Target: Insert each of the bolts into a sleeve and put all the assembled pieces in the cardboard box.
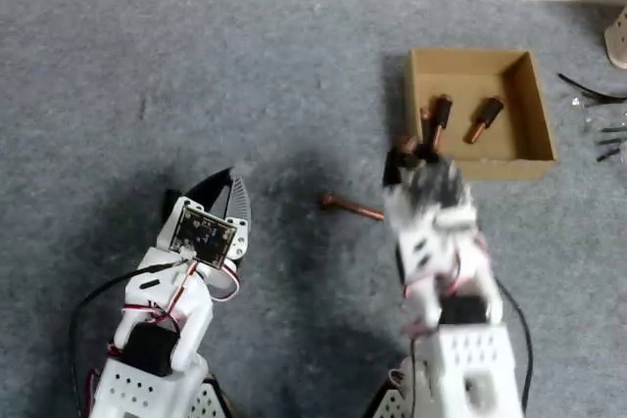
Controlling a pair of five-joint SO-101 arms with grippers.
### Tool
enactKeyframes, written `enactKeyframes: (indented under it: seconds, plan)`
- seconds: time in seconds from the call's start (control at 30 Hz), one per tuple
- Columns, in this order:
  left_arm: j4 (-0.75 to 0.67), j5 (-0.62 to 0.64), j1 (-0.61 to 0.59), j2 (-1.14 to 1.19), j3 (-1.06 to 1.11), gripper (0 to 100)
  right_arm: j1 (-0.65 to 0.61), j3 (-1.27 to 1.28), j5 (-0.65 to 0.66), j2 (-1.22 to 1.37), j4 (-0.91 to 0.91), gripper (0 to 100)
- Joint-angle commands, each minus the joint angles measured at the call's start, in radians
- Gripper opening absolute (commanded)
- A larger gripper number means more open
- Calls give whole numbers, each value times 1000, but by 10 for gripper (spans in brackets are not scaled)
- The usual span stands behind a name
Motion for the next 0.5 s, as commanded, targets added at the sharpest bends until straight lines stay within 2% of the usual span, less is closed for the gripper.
enactKeyframes:
  seconds: [0.0, 0.13, 0.27, 0.37, 0.47]
  plan:
    - [5, -6, -15, -5, 18, 7, 96, -433, -98, 506, -42, 30]
    - [5, -6, -16, -4, 18, 7, 196, -802, -313, 935, -31, 30]
    - [5, -6, -16, -4, 18, 7, 245, -1104, -443, 1253, 113, 29]
    - [5, -6, -15, -4, 18, 7, 248, -1293, -474, 1435, 220, 42]
    - [5, -6, -15, -4, 18, 7, 225, -1471, -417, 1561, 375, 155]
